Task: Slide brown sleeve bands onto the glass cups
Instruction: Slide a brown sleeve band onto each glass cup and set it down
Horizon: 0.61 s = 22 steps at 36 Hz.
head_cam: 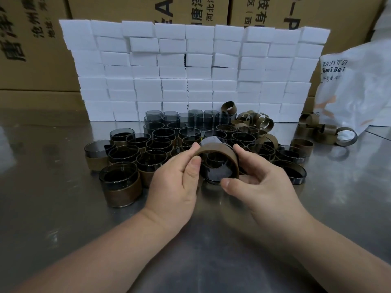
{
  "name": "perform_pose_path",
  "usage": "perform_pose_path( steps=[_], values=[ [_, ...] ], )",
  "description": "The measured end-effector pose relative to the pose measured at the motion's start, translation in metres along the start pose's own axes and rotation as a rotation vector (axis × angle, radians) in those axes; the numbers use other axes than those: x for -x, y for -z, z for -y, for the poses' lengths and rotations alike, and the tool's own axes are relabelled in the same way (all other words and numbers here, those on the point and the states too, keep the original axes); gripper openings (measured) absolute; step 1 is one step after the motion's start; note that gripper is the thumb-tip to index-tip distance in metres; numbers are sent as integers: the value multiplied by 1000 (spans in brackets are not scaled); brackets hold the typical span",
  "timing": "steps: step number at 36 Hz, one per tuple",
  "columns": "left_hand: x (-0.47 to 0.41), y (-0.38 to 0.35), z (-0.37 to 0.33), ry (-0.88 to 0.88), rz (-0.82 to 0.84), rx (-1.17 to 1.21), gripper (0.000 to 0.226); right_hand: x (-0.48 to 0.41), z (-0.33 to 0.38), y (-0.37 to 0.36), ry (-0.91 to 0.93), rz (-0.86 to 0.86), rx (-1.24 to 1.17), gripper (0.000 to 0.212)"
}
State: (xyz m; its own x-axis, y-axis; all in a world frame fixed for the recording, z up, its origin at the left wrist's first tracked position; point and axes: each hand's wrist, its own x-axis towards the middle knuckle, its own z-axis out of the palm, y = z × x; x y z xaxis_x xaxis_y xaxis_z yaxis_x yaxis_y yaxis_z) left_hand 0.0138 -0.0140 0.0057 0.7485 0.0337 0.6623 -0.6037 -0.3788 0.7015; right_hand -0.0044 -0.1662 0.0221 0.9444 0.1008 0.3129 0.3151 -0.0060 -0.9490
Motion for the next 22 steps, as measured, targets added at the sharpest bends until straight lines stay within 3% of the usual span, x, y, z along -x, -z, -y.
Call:
perform_pose_path(
  steps=[13, 22],
  values=[
    [0, 2, -4, 34, -51, -82, 48, -2, 2, 2, 24, 2, -26, 59],
    [-1, 0, -3, 58, -76, -16, 42, -3, 1, 1, 43, -37, 20, 51]
  ],
)
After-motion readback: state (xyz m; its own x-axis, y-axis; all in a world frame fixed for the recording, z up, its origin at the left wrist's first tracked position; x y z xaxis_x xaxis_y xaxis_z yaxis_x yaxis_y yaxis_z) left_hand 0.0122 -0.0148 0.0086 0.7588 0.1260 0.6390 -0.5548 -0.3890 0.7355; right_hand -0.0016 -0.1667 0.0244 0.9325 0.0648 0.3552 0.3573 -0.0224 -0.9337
